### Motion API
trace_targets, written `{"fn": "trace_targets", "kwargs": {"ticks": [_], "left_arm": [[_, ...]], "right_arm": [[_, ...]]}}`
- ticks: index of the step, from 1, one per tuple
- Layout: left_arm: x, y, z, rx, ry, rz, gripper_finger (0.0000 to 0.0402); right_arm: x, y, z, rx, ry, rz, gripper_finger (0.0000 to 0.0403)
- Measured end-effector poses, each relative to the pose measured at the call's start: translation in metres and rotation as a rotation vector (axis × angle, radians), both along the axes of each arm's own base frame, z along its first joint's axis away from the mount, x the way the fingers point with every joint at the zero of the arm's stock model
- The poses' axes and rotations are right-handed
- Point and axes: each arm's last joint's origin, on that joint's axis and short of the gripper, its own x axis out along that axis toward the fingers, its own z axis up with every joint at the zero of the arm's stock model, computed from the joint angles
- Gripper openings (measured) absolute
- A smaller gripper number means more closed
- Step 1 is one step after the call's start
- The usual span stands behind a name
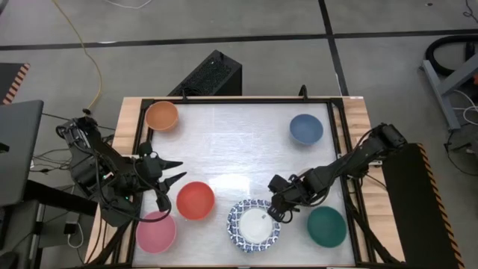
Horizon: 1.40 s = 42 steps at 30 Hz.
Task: Nest bowls inside each other by size order
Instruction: Stack the white patterned bowl on top of the white patterned bowl, then stack the brown bowl on top of the white patterned bowl
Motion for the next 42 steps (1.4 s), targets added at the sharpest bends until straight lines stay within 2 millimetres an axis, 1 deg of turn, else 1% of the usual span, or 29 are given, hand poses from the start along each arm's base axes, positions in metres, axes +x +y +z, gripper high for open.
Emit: {"fn": "trace_targets", "kwargs": {"ticks": [4,12,18,22,24,27,31,37,42], "left_arm": [[0.0,0.0,0.0,0.016,0.008,-0.006,0.013],[0.001,0.002,0.0,0.01,0.005,0.005,0.013],[0.002,0.001,-0.001,-0.04,0.004,0.001,0.0129],[0.004,-0.002,-0.003,-0.081,-0.011,0.02,0.0129],[0.007,0.0,-0.005,-0.09,-0.009,0.044,0.0129],[0.01,0.004,-0.009,-0.101,0.015,0.081,0.0129],[0.015,0.022,-0.016,-0.165,0.106,0.158,0.0129],[0.021,0.062,-0.025,-0.212,0.232,0.383,0.0129],[0.027,0.092,-0.027,-0.148,0.332,0.471,0.013]], "right_arm": [[0.002,0.002,-0.006,-0.002,0.024,0.003,0.0195],[0.003,-0.003,-0.002,-0.033,-0.006,-0.042,0.0195],[0.003,0.007,0.007,-0.049,-0.12,-0.005,0.0195],[0.005,0.005,0.013,-0.078,-0.199,-0.092,0.0195],[0.008,0.001,0.016,-0.083,-0.243,-0.157,0.0195],[0.014,-0.007,0.021,-0.069,-0.289,-0.203,0.0195],[0.019,-0.022,0.026,-0.073,-0.297,-0.227,0.0195],[0.021,-0.041,0.036,-0.079,-0.285,-0.278,0.0195],[0.022,-0.046,0.036,-0.093,-0.276,-0.256,0.0195]]}}
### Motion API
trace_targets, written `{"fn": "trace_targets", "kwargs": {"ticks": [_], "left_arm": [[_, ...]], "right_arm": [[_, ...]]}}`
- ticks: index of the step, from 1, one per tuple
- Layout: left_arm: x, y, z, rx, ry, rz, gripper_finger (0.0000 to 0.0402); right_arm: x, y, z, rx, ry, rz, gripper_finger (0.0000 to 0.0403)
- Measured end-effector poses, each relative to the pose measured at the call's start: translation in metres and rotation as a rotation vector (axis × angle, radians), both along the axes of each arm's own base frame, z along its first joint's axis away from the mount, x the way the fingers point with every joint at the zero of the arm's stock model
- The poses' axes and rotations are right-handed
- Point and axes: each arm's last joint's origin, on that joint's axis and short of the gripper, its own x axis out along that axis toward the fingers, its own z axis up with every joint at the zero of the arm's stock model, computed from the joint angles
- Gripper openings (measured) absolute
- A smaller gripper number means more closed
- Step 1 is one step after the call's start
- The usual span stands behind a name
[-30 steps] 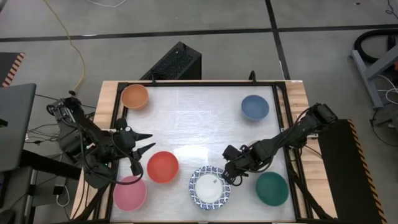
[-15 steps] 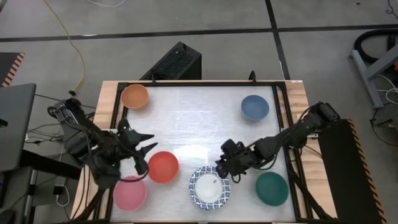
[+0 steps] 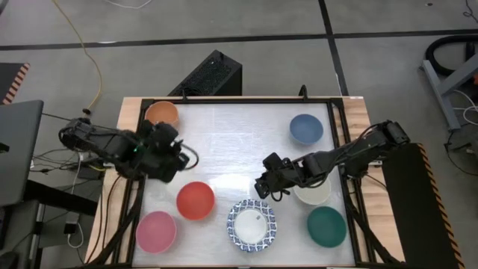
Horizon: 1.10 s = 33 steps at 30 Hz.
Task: Nest bowls inside each other by size order
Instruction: Stack the brown bowl on top of the white patterned bowl
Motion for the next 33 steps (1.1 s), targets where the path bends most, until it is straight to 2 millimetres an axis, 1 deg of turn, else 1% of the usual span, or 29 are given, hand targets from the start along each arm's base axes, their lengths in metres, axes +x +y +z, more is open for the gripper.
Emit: {"fn": "trace_targets", "kwargs": {"ticks": [2,4,7,9,13,16,19,24,27,29,33], "left_arm": [[0.004,0.012,-0.004,0.033,0.059,0.009,0.0131],[0.008,0.025,-0.012,0.049,0.134,0.03,0.0134],[0.01,0.05,-0.032,0.006,0.259,0.049,0.0139],[0.012,0.065,-0.049,-0.036,0.301,0.041,0.0141],[0.007,0.094,-0.081,-0.12,0.298,-0.001,0.0142],[-0.003,0.113,-0.098,-0.14,0.297,0.03,0.0142],[-0.015,0.128,-0.111,-0.156,0.331,0.06,0.0142],[-0.023,0.149,-0.136,-0.241,0.353,0.034,0.0142],[-0.026,0.162,-0.146,-0.26,0.379,0.079,0.0142],[-0.025,0.169,-0.15,-0.262,0.378,0.096,0.0142],[-0.024,0.182,-0.159,-0.266,0.425,0.092,0.0142]], "right_arm": [[0.0,-0.002,0.0,-0.002,0.002,0.002,0.0195],[0.0,-0.002,0.0,-0.005,0.003,0.006,0.0195],[0.001,-0.003,0.0,-0.017,0.007,0.015,0.0195],[0.001,-0.004,0.0,-0.022,0.01,0.021,0.0195],[0.0,-0.007,-0.001,-0.028,0.031,0.01,0.0195],[0.0,-0.008,-0.002,-0.025,0.04,0.013,0.0195],[-0.001,-0.008,-0.002,-0.019,0.052,0.021,0.0195],[-0.001,-0.01,-0.003,-0.033,0.065,0.03,0.0195],[-0.001,-0.012,-0.003,-0.032,0.065,0.021,0.0195],[0.0,-0.014,-0.003,-0.032,0.065,0.015,0.0195],[0.001,-0.019,-0.003,-0.031,0.068,0.006,0.0195]]}}
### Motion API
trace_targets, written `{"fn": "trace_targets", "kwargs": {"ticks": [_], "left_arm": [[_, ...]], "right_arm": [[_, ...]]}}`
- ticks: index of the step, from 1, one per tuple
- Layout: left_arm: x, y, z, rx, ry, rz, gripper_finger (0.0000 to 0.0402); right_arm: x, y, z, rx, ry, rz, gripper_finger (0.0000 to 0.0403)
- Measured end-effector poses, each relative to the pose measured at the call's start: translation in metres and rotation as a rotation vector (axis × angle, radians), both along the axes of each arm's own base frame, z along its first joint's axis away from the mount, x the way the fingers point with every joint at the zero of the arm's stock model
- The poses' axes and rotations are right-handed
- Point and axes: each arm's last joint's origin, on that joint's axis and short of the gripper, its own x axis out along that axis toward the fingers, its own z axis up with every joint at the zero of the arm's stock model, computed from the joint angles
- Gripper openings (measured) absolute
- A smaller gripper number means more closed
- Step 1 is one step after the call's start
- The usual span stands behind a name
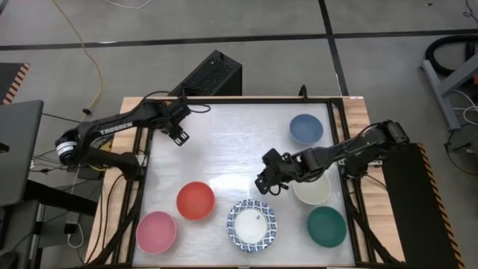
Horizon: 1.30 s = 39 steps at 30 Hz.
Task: Nest bowls inside each other by size order
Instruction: Stack the brown bowl on top of the white patterned bowl
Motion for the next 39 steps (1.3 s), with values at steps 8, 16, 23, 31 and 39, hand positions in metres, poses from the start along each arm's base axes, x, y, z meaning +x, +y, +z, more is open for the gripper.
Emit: {"fn": "trace_targets", "kwargs": {"ticks": [8,16,23,31,39], "left_arm": [[0.003,0.027,-0.018,0.005,0.077,0.02,0.0142],[0.01,0.046,-0.047,-0.07,0.163,0.015,0.0142],[0.017,0.051,-0.071,-0.154,0.213,0.002,0.0091],[0.018,0.049,-0.074,-0.187,0.218,-0.013,0.0002],[0.016,0.015,-0.041,-0.161,0.209,-0.128,0.0]], "right_arm": [[0.003,-0.011,0.0,0.029,0.014,0.005,0.0195],[0.004,-0.018,0.0,0.036,0.017,-0.008,0.0195],[0.005,-0.022,0.0,0.034,0.017,-0.017,0.0195],[0.005,-0.021,-0.001,0.051,0.013,-0.036,0.0195],[0.002,-0.031,-0.004,0.102,0.061,-0.108,0.0195]]}}
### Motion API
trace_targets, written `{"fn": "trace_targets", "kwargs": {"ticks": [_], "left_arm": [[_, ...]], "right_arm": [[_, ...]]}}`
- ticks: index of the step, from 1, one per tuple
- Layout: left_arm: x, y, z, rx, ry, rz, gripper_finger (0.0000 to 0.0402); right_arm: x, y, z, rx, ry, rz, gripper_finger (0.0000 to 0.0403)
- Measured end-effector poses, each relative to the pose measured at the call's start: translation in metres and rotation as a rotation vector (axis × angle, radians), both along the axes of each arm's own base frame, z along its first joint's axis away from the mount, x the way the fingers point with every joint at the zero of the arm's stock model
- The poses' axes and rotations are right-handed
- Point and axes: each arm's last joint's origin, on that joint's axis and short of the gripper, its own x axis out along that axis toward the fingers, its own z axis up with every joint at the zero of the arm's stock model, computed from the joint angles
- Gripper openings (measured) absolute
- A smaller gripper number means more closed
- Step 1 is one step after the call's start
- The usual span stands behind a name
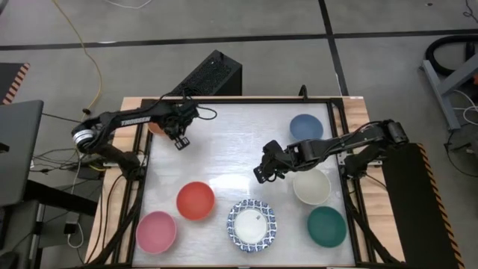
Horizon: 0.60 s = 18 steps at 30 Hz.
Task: Nest bowls inside each other by size order
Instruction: Stack the brown bowl on top of the white patterned bowl
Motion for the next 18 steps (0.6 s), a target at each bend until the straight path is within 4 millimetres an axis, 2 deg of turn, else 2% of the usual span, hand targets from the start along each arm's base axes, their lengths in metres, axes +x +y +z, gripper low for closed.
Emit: {"fn": "trace_targets", "kwargs": {"ticks": [5,11,18], "left_arm": [[-0.007,-0.031,0.031,0.046,-0.082,-0.118,0.0],[-0.018,-0.077,0.065,0.044,-0.271,-0.385,0.0],[-0.021,-0.125,0.08,0.068,-0.343,-0.766,0.0]], "right_arm": [[0.001,-0.011,-0.001,0.002,0.01,-0.033,0.0195],[0.003,-0.027,0.0,0.066,0.004,-0.052,0.0195],[0.014,-0.037,0.008,0.057,-0.124,-0.024,0.0195]]}}
